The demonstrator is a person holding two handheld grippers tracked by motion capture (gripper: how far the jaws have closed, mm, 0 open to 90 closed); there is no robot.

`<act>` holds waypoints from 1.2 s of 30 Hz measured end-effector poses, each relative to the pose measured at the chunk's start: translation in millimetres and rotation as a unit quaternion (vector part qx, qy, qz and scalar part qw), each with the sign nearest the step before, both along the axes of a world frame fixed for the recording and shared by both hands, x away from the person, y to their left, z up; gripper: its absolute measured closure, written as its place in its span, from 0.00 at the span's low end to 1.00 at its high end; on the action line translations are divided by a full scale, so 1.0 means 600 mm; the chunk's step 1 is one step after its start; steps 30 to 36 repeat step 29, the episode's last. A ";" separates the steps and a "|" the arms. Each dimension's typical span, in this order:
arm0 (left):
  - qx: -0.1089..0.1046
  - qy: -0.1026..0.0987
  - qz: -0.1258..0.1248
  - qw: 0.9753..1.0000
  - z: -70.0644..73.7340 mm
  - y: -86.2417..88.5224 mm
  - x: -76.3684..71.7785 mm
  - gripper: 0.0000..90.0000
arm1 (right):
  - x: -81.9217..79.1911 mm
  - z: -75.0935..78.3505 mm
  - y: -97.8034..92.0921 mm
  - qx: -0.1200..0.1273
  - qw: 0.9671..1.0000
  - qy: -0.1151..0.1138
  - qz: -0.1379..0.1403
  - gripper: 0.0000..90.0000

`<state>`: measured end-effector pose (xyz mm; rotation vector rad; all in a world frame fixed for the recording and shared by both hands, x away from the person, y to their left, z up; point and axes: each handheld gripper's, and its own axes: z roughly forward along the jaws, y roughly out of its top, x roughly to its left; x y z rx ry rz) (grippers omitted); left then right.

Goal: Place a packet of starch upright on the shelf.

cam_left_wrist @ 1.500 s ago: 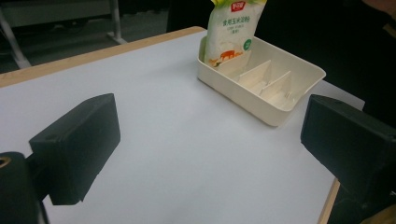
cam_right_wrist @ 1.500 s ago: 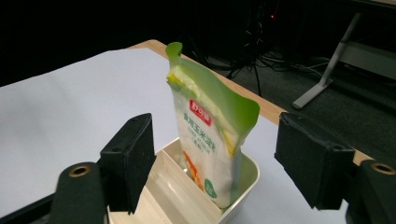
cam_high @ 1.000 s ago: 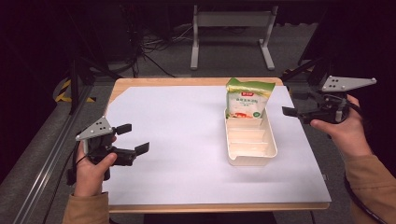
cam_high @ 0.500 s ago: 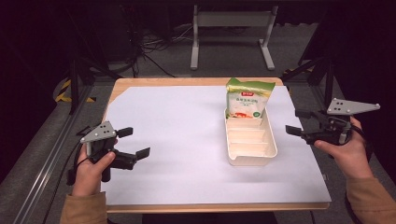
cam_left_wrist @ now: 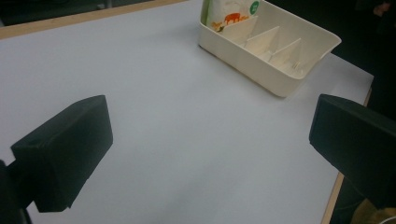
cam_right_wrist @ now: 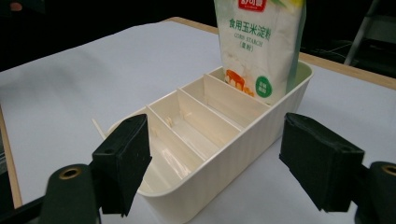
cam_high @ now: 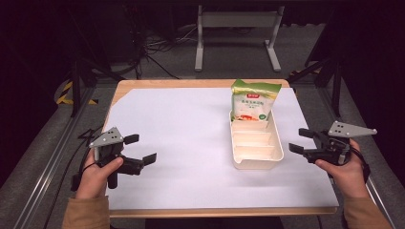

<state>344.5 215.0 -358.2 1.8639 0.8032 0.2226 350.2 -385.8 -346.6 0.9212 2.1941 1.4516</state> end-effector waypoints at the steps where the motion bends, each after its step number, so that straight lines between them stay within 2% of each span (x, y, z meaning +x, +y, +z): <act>1: 0.000 -0.001 0.001 1.000 -0.001 0.001 0.000 0.01 | 0.000 -0.013 -0.002 0.008 1.000 -0.001 -0.006 0.27; 5: 0.006 -0.001 0.008 1.000 -0.005 0.004 0.002 0.01 | 0.003 -0.044 -0.005 0.018 1.000 0.002 -0.018 0.28; 7: 0.006 0.000 0.009 1.000 -0.006 0.004 0.002 0.01 | 0.005 -0.060 -0.005 0.010 1.000 0.004 -0.022 0.30; 9: 0.004 0.002 0.011 1.000 -0.008 0.004 0.002 0.01 | 0.006 -0.064 -0.004 0.003 1.000 0.005 -0.023 0.31; 11: 0.004 0.001 0.009 1.000 -0.011 0.004 0.004 0.01 | 0.004 -0.073 -0.004 0.004 1.000 0.001 -0.025 0.31; 13: 0.002 0.009 0.009 1.000 -0.016 0.002 0.005 0.01 | 0.004 -0.083 -0.006 0.012 1.000 0.000 -0.026 0.33; 18: 0.010 0.012 -0.001 1.000 -0.023 -0.002 0.010 0.01 | 0.008 -0.108 -0.015 0.014 0.999 0.003 -0.049 0.34; 22: 0.011 0.017 -0.002 1.000 -0.025 -0.004 0.012 0.01 | 0.010 -0.114 -0.020 0.027 0.998 0.005 -0.058 0.36; 29: -0.002 0.029 0.010 1.000 -0.024 -0.002 0.016 0.01 | 0.007 -0.116 -0.024 0.026 0.998 0.002 -0.065 0.36; 36: -0.002 0.029 0.010 1.000 -0.024 -0.002 0.016 0.01 | 0.007 -0.116 -0.024 0.026 0.998 0.002 -0.065 0.36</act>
